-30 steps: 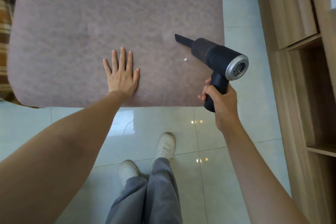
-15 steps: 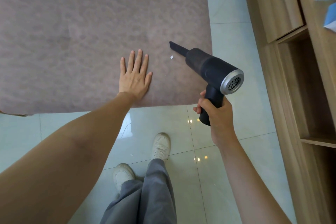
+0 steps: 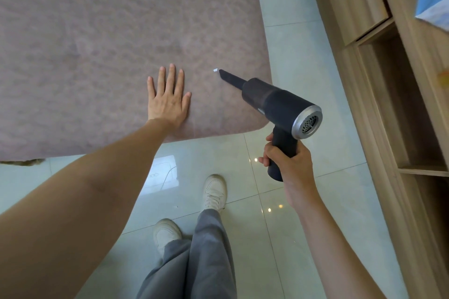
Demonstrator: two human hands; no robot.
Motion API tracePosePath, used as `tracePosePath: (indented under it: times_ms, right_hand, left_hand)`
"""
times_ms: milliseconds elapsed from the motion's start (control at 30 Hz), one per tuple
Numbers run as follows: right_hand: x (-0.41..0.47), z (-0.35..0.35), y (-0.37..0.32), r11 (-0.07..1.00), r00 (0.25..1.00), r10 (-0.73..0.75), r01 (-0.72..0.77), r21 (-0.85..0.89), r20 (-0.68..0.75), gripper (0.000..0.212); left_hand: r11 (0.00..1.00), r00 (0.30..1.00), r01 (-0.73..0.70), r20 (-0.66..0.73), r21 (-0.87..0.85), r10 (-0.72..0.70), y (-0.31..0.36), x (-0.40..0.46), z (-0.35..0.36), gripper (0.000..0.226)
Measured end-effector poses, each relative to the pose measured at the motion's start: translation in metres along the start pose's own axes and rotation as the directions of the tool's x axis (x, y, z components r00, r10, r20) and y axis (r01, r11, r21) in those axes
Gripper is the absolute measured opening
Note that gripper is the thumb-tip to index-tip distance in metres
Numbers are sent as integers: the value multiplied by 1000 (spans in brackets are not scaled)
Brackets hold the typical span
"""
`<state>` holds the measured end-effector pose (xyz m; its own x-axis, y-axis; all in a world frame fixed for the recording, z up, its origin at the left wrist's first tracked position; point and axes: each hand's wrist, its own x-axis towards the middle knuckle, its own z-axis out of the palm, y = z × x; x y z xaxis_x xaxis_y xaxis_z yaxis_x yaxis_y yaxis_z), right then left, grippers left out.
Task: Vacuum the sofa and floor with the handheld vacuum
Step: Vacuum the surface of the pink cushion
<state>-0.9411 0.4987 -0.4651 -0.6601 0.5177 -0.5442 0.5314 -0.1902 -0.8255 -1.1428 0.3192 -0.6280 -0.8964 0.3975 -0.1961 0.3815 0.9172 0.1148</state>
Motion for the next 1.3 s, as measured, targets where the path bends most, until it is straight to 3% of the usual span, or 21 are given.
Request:
tracePosePath:
  times_ms: [1033, 1300]
  right_hand:
    - [-8, 11, 12, 999, 999, 8, -10, 37, 33, 19]
    - [-25, 11, 27, 998, 999, 44, -45, 51, 14, 29]
  left_hand:
    - [999, 999, -24, 29, 21, 24, -2, -1, -3, 62]
    - [1000, 1000, -1, 8, 22, 0, -6, -16, 1, 61]
